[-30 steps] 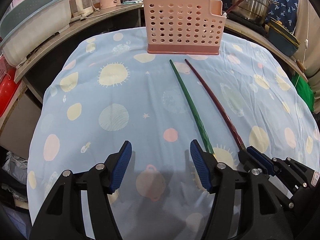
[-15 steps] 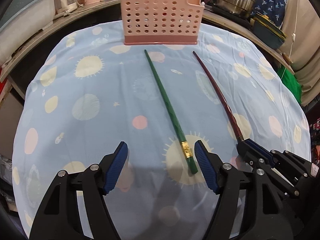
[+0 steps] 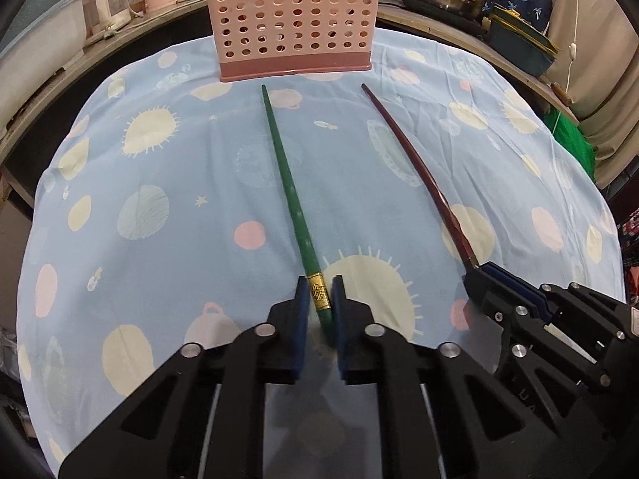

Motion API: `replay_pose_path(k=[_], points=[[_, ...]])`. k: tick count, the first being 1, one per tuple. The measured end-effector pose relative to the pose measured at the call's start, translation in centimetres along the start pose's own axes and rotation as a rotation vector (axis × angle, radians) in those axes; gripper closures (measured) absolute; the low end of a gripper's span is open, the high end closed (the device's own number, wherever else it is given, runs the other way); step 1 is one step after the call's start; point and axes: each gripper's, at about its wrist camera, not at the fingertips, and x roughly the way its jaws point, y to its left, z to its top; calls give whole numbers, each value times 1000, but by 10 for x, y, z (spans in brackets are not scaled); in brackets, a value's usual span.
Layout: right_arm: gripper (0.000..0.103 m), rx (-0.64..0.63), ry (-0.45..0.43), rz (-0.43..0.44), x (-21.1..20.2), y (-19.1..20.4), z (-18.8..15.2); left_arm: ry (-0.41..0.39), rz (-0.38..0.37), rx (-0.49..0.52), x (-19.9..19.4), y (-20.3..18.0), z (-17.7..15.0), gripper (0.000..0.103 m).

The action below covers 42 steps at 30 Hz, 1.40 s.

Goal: Organize utensils
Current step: 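Grasp the green chopstick with the left tool while the right tool grasps the dark-red chopstick, then lift both chopsticks and carry them over the pink caddy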

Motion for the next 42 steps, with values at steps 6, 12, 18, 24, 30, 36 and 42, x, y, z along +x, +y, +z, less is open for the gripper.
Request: replay_pose_path(k=[6,12,18,24,30,36,42], points=[[96,-6,-18,17,-13,4,3,-20,-16,-18,-17,7,1,96],[96,-5,-76,59,-42,11,17,-90,-4,-30,-54,15,12,96],[96,-17,-175,96,-83,21,46,-161,24,-37,-94,21,40,96],[96,-39,-286,109,-121,31,90,-237,52,-34,-127,26,79,96],[96,-34,-353,136,-143,35,134,-320,72,-33,-155,33,120,96],[96,-30,-419,153,-156,38,176,-377,79,-34,-169,40,153,96],[96,-10,-482,167,-165,39,215,-415,80,-28,-176,44,181,96]])
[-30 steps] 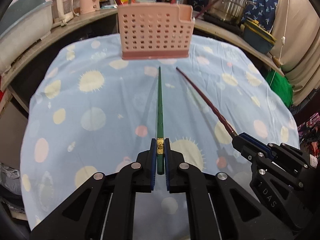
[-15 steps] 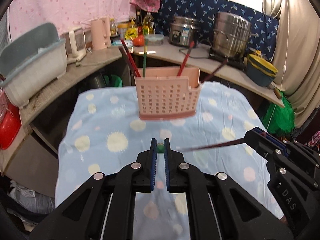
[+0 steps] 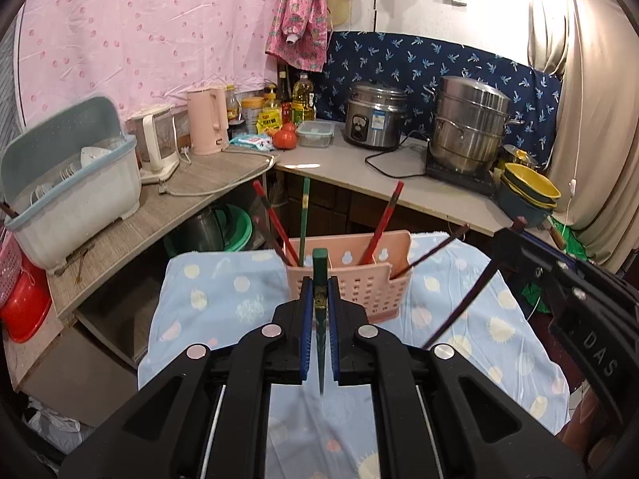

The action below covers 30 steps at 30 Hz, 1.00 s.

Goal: Organize utensils
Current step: 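Lift both chopsticks and carry them over the pink caddy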

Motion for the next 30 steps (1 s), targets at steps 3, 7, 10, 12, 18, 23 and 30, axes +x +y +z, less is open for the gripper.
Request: replay_pose_path(k=[3,7,10,12,18,23,30], points=[[96,16,-21,7,6,-3,16,-15,5,5,4,2,12,96],[96,18,-48,1,15,-3,37,-30,10,11,10,3,24,96],[96,17,-61,0,22,-3,50,-39,14,15,16,4,35,96],[96,15,-68,-3,27,-3,59,-45,15,16,18,5,41,96],[96,10,-86,8,41,0,84,-81,23,18,22,11,71,96],[96,12,-117,10,49,4,107,-117,15,7,23,14,99,96],[96,21,-150,6,63,6,127,-165,10,-7,31,17,126,96]])
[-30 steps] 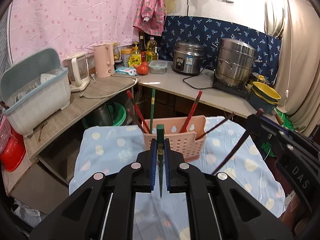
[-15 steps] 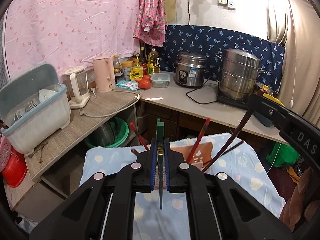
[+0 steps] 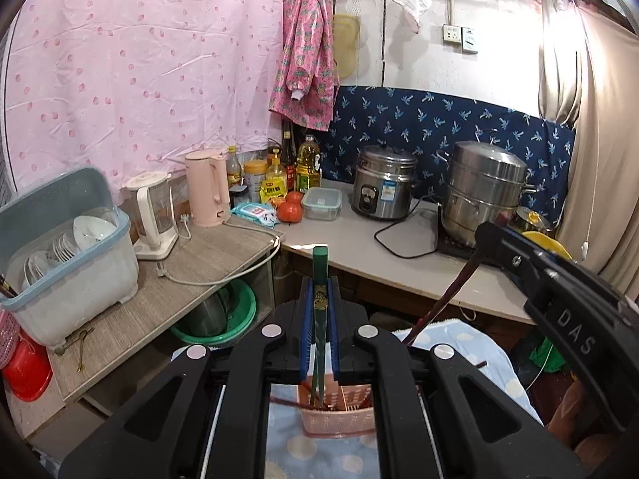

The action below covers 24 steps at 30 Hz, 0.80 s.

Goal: Organize utensils
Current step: 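Lift both chopsticks and carry them over the pink caddy, then lower both chopsticks into the caddy and open both tools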

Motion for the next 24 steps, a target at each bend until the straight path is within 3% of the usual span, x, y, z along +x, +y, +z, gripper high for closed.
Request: replay_pose_path(k=[8,24], points=[[96,17,41,-2,33,-7,-18,28,-4,-9,29,4,-8,96],[96,34,200,-63,70,-35,-97,149,47,-10,78,9,-69,96]])
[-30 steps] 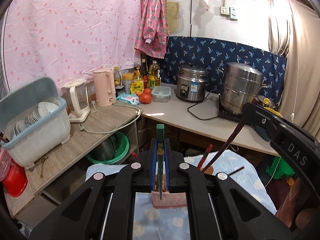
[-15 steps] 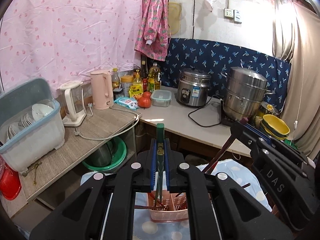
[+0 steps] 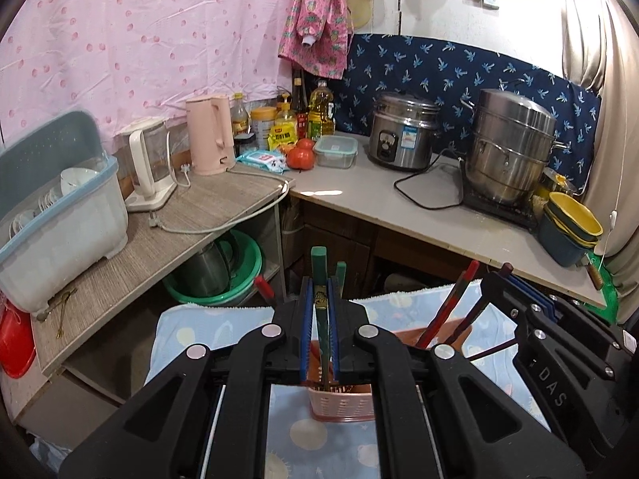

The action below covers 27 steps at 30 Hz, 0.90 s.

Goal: Organize utensils
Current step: 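Lower both chopsticks into the caddy and open both tools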

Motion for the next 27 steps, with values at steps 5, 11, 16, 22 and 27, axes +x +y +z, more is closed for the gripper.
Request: replay_pose_path(k=[5,11,16,22,27], points=[[96,12,22,-15,6,-8,-10,13,8,-9,5,3,-6,96],[95,27,28,-26,6,-15,-18,5,32,-1,5,2,-9,95],[73,50,1,-31,-2,-19,-23,-21,61,6,-1,-1,-9,84],[66,54,-11,-35,-14,-20,-27,-31,85,0,-8,0,-11,69],[57,52,-34,-47,-29,-20,-30,-41,102,-2,-17,-1,-16,54]])
